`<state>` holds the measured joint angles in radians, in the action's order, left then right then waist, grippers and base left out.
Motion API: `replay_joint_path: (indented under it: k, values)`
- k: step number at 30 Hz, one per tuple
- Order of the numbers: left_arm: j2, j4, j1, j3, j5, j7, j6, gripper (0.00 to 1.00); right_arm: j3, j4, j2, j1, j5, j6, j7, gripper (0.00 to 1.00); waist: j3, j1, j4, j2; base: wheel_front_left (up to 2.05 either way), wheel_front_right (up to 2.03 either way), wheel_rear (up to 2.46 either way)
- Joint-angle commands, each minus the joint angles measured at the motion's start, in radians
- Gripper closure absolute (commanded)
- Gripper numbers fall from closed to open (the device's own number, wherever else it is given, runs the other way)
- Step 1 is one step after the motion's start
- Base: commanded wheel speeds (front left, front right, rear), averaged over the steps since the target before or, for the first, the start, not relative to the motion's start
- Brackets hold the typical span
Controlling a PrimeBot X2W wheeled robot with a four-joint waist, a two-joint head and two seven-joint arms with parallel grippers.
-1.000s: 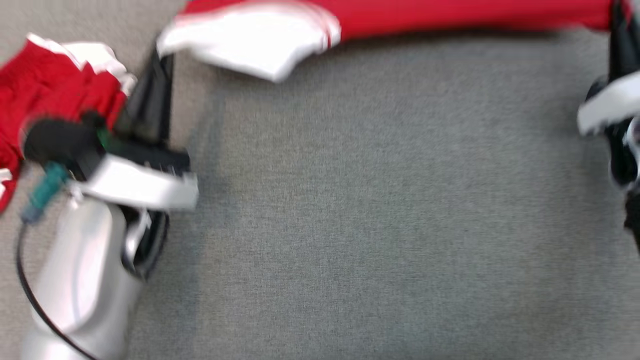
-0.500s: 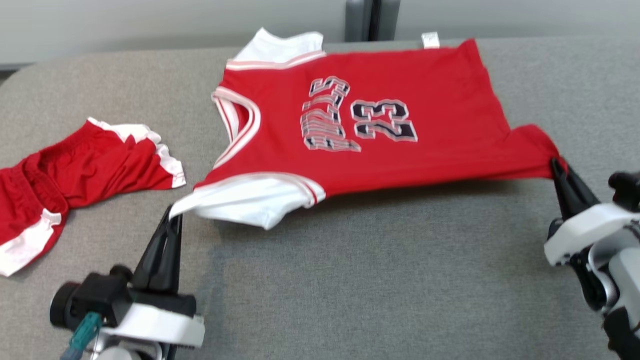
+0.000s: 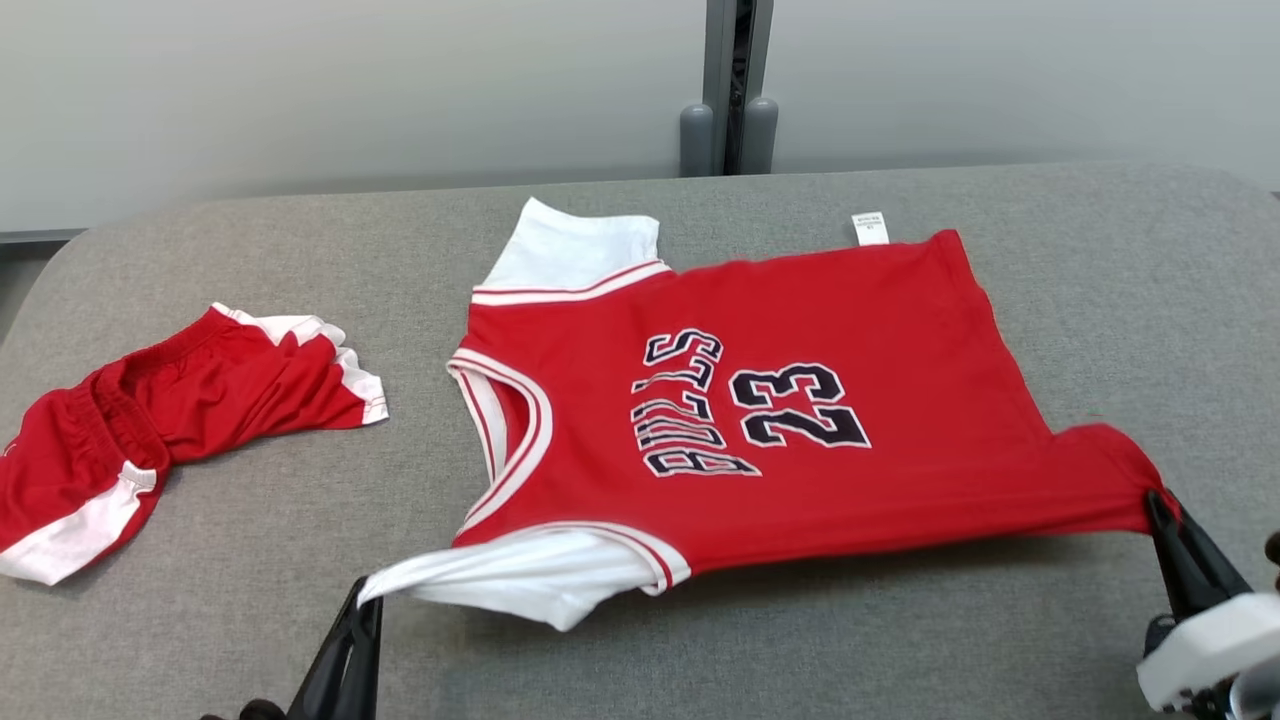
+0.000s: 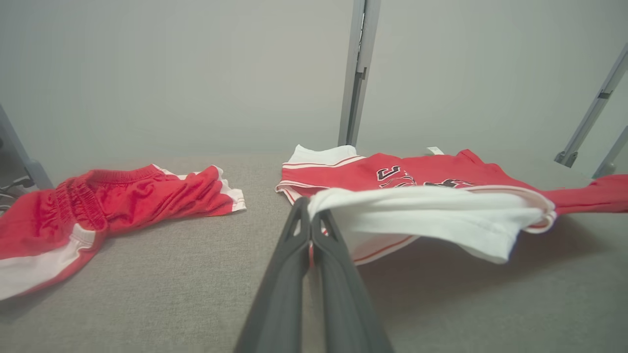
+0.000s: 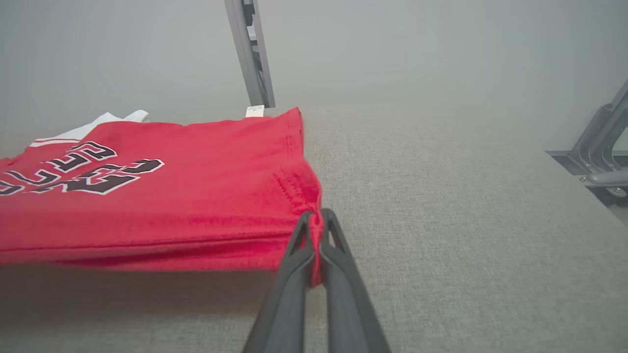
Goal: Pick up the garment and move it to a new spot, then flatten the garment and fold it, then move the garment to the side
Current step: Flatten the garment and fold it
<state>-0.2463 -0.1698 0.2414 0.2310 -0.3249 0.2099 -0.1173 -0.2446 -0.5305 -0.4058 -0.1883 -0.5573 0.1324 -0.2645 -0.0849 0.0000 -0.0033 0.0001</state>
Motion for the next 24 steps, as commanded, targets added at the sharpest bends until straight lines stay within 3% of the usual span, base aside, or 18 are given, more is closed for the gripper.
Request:
replay_joint_path:
  k: [1, 6, 15, 24]
  values:
    - [-0.011, -0.017, 0.013, -0.010, 0.002, -0.003, -0.012, 1.00, 0.020, 0.014, -0.009, 0.027, 0.002, -0.003, -0.003, 1.00, 0.001, 0.0000, -0.001, -0.0001, 0.00, 0.00, 0.00]
    - [-0.012, -0.059, 0.014, -0.004, -0.014, -0.034, -0.013, 1.00, 0.046, 0.072, 0.002, 0.075, 0.019, -0.003, -0.001, 1.00, -0.011, 0.0000, -0.018, -0.0001, 0.00, 0.00, 0.00]
    - [0.019, 0.033, -0.174, 0.018, -0.036, -0.059, 0.021, 1.00, 0.070, -0.052, 0.088, -0.105, 0.146, -0.003, 0.063, 1.00, -0.054, 0.0000, -0.027, -0.0001, 0.00, 0.00, 0.00]
    - [0.041, 0.250, -0.425, 0.054, -0.005, -0.045, 0.064, 1.00, 0.074, -0.240, 0.141, -0.340, 0.218, -0.002, 0.041, 1.00, -0.134, 0.0000, -0.010, -0.0001, 0.00, 0.00, 0.00]
